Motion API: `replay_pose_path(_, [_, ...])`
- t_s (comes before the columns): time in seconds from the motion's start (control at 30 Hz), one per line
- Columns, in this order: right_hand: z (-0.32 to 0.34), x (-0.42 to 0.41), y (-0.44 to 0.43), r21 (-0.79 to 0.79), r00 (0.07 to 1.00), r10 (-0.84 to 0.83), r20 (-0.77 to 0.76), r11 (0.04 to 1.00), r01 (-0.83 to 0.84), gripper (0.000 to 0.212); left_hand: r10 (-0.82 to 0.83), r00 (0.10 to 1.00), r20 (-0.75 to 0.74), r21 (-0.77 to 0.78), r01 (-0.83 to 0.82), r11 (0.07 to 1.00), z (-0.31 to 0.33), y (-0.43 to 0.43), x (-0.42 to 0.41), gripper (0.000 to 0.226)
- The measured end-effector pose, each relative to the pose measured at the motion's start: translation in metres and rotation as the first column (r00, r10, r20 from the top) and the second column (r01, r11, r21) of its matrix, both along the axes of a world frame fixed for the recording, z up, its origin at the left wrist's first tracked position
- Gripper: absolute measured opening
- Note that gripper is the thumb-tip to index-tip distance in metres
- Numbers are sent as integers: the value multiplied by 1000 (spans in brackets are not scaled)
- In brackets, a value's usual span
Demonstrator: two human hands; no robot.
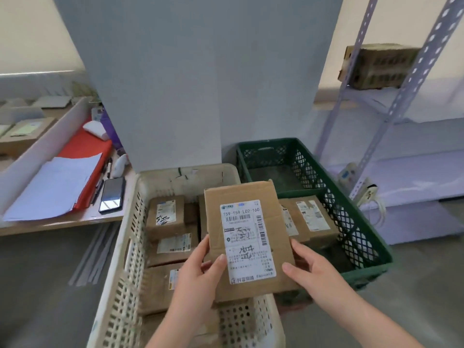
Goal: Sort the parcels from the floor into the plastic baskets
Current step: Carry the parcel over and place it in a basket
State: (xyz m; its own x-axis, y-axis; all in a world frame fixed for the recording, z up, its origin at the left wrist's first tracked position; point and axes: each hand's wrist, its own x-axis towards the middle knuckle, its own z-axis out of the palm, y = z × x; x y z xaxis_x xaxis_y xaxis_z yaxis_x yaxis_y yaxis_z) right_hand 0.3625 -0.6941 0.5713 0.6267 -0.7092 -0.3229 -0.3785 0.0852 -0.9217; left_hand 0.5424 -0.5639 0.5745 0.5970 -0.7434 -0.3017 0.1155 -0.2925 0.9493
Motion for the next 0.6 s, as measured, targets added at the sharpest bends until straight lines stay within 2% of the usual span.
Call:
replay_pose_path(0.17, [-10,13,-35,47,984,171,-51,985,-169,56,122,992,13,12,-122,992,-6,-9,-12,40])
replay_pose_path(0.33, [-24,35,-34,158,939,326,-105,938,-308,52,285,958,2,125,-283,951,-26,13,-20,38])
replay_pose_path(0.47, [-40,44,-17,208,931,353,-97,922,-327,54,345,938,39,203,-345,916,-40,31,-11,39])
replay_pose_path(0.6, [-52,56,2,240,935,337,-110,922,-304,52,319,947,25,232,-316,920,-51,46,8,31])
